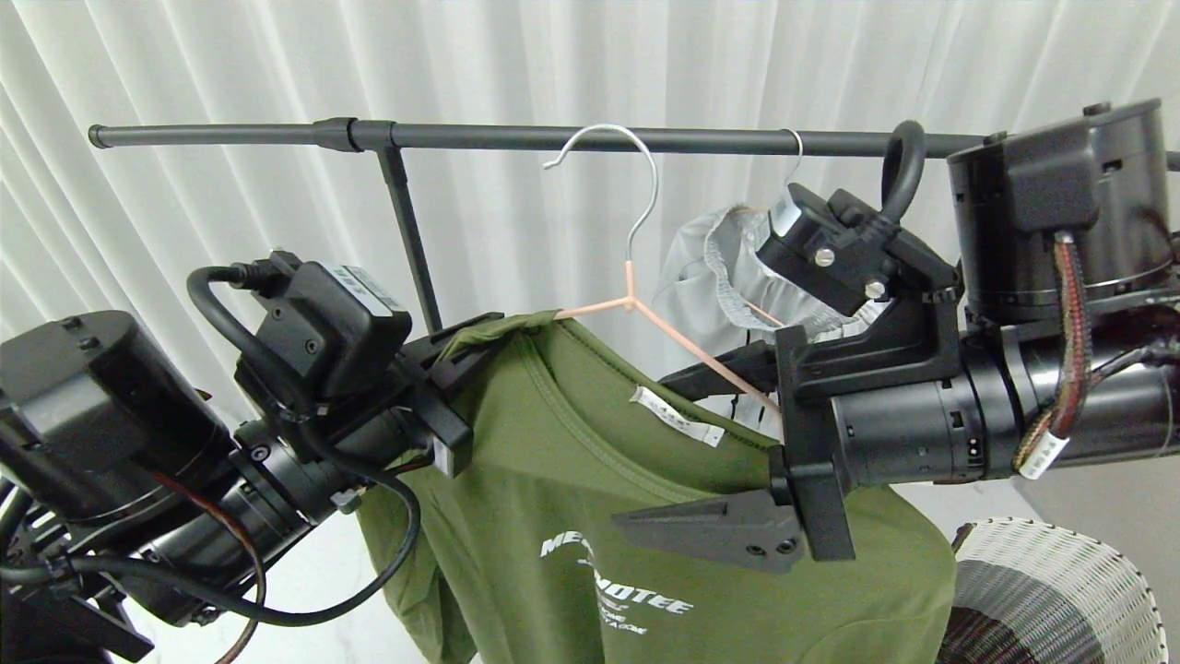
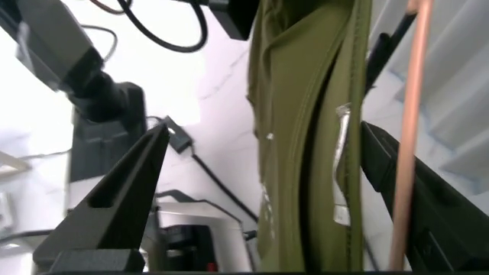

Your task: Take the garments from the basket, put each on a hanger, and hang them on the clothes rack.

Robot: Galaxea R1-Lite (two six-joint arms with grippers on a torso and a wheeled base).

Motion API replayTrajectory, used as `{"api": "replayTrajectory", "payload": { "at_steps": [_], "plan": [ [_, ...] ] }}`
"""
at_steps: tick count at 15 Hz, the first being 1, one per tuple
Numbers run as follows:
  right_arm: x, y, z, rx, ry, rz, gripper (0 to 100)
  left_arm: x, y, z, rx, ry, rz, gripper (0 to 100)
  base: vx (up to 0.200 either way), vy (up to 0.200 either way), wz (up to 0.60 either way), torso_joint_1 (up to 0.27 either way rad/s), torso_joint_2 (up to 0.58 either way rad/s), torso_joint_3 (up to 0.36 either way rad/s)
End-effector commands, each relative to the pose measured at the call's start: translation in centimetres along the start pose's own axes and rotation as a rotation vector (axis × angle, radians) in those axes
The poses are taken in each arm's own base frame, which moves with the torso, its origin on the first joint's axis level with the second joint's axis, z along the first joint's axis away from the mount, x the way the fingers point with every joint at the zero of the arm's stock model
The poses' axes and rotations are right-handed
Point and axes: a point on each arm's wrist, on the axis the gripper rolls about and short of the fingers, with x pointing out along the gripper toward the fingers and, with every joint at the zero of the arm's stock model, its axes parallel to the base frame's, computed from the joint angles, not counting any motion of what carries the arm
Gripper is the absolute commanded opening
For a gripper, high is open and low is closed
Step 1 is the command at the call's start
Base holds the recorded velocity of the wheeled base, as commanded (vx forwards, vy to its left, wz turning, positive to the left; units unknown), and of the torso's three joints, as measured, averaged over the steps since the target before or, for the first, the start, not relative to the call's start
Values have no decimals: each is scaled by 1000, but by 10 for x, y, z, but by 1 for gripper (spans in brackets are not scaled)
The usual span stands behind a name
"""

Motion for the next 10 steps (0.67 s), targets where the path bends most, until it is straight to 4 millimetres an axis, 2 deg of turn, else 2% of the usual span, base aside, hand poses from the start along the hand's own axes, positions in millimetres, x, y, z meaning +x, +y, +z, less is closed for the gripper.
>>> {"api": "replayTrajectory", "payload": {
  "at_steps": [1, 8, 10],
  "plan": [
    [3, 2, 0, 11, 3, 10, 100, 1, 0, 1, 2, -3, -2, 0, 0, 0, 0, 0, 0, 0],
    [8, -2, -5, 66, 26, -11, 100, 3, -3, 7, 4, -27, -9, 0, 0, 0, 0, 0, 0, 0],
    [10, -4, -7, 75, 41, -82, 100, 3, -2, 7, 2, -28, -7, 0, 0, 0, 0, 0, 0, 0]
  ]
}}
